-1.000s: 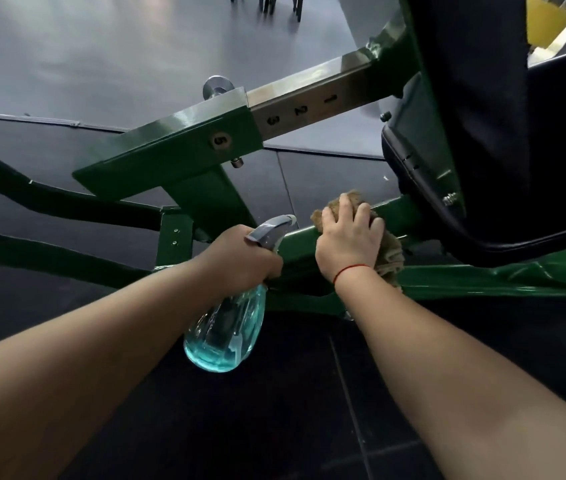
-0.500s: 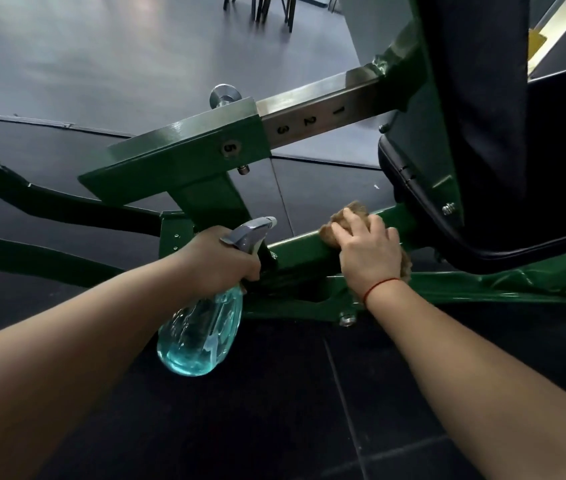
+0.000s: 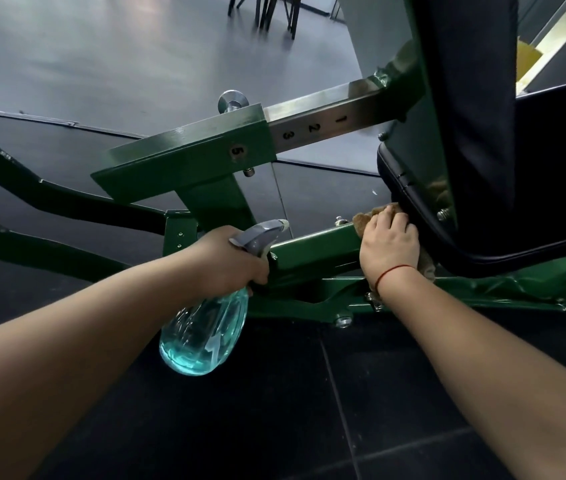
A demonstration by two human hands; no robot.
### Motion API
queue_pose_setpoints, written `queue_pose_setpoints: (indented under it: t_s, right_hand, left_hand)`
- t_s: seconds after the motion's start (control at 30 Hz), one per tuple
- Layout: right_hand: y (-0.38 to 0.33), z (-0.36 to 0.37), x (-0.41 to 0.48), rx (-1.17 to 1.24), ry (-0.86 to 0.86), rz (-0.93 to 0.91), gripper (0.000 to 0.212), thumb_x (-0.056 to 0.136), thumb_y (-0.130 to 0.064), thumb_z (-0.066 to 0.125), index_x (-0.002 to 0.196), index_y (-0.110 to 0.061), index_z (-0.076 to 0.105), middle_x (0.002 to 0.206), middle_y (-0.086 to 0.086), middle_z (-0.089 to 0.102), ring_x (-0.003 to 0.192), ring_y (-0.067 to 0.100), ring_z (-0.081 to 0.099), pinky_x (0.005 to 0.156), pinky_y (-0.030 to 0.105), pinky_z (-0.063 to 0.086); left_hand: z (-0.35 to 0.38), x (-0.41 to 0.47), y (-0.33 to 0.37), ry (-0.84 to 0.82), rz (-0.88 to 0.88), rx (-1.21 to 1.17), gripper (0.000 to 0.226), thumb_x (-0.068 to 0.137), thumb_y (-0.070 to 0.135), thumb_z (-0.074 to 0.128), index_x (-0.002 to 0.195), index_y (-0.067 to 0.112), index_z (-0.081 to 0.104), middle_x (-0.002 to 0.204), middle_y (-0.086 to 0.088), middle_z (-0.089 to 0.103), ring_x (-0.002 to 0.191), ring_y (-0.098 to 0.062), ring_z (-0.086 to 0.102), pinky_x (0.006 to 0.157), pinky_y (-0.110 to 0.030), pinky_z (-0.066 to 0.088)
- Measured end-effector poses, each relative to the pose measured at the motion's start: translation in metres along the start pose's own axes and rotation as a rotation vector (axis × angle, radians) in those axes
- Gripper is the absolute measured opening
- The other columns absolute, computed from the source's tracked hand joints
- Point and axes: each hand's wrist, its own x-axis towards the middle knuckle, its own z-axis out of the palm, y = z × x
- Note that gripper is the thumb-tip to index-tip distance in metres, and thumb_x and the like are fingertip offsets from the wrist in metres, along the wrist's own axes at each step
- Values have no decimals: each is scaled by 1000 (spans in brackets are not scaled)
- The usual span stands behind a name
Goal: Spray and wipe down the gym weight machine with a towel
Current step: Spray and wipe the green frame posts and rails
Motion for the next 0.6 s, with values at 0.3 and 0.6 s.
queue_pose_setpoints:
  t_s: [0.3, 0.6]
  right_hand:
    - [23, -20, -32, 312, -22, -59, 35, 95, -17, 47, 126, -16, 63, 131, 8, 54, 116, 34, 46, 92, 42, 42]
    - [-23, 1, -8, 445, -116, 45, 66, 96, -43, 51, 156, -40, 24, 167, -3, 1, 148, 38, 8, 113, 59, 23]
  left_hand:
    - [-2, -11, -13, -7, -14, 35, 18, 82, 5, 73, 96, -7, 70, 94, -25, 72, 78, -33, 71, 84, -47, 59]
    - [16, -24, -28, -27, -5, 5, 28, 76, 15, 68, 91, -8, 63, 70, -15, 61, 55, -17, 58, 54, -24, 42]
